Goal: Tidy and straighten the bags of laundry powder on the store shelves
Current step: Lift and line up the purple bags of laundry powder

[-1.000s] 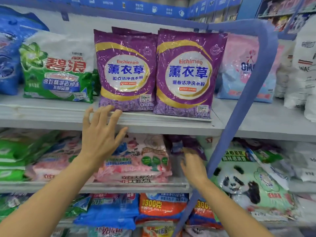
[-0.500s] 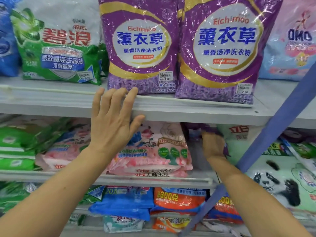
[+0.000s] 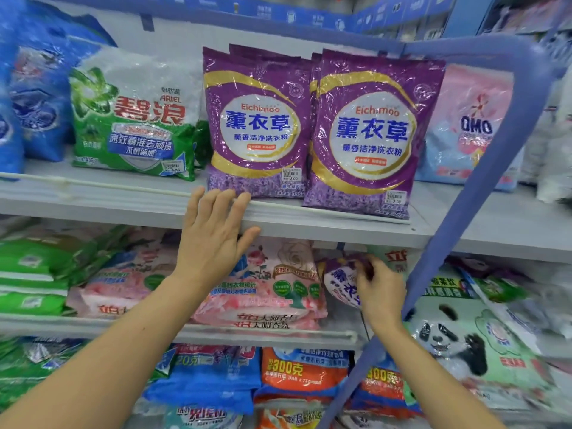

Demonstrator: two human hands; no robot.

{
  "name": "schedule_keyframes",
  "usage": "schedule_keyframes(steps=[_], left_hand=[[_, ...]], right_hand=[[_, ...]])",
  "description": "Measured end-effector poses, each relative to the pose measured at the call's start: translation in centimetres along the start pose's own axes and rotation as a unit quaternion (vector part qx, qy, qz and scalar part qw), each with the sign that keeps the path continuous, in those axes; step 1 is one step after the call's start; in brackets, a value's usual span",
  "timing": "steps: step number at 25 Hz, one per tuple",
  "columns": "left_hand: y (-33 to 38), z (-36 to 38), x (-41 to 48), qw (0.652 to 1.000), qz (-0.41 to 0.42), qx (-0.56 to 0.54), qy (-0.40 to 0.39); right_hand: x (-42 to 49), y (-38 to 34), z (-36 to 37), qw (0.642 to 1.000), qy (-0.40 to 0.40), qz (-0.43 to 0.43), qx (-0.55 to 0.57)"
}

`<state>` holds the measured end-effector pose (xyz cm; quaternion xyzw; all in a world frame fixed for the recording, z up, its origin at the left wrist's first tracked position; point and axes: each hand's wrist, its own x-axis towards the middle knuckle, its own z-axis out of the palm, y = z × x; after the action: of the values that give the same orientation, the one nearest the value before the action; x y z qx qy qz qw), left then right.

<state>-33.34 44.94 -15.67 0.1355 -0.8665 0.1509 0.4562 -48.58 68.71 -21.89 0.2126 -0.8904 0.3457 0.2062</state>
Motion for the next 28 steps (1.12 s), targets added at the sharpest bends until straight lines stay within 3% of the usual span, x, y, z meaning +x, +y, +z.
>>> schedule_keyframes(steps=[4, 7, 9, 10, 11, 13, 14, 15, 16, 19, 23, 28], left_hand=[[0.2, -0.7, 0.1, 0.999, -0.008, -0.029, -0.024], [1.2, -2.4, 0.3, 0.997, -0.038, -0.062, -0.029], [2.6, -4.4, 0.2, 0.989, -0.070, -0.129, 0.000], [3.5, -5.8, 0.0, 0.973, -0.090, -0.213, 0.002], [4.5, -7.6, 0.0, 0.933, -0.112, -0.340, -0.029], [6.3, -11.4, 0.0, 0.768, -0.144, -0.602, -0.167], [6.9, -12.7, 0.1, 0.679, -0.151, -0.677, -0.239], [7.3, -13.5, 0.1, 0.618, -0.158, -0.712, -0.294], [7.5, -14.0, 0.1, 0.585, -0.156, -0.728, -0.322], [7.2, -14.5, 0.4, 0.594, -0.159, -0.722, -0.317], [6.7, -14.4, 0.9, 0.605, -0.198, -0.713, -0.294], [5.6, -14.5, 2.3, 0.556, -0.264, -0.745, -0.257]], right_hand=[[-0.8, -2.8, -6.5, 0.993, 0.020, -0.081, 0.081], [0.2, -6.5, -12.1, 0.975, -0.036, -0.161, 0.150], [0.9, -9.1, -15.0, 0.959, -0.087, -0.218, 0.157], [1.2, -10.2, -16.0, 0.955, -0.099, -0.236, 0.150], [1.5, -11.2, -16.9, 0.952, -0.103, -0.250, 0.143], [2.2, -13.0, -18.3, 0.941, -0.115, -0.289, 0.130], [2.6, -13.9, -19.1, 0.935, -0.124, -0.310, 0.121], [2.9, -14.8, -19.8, 0.928, -0.132, -0.329, 0.112], [3.3, -15.7, -20.6, 0.921, -0.138, -0.351, 0.102], [4.7, -18.1, -22.7, 0.905, -0.130, -0.397, 0.081], [6.8, -20.9, -25.2, 0.908, -0.132, -0.392, 0.070], [7.8, -19.9, -28.8, 0.940, -0.183, -0.279, 0.073]])
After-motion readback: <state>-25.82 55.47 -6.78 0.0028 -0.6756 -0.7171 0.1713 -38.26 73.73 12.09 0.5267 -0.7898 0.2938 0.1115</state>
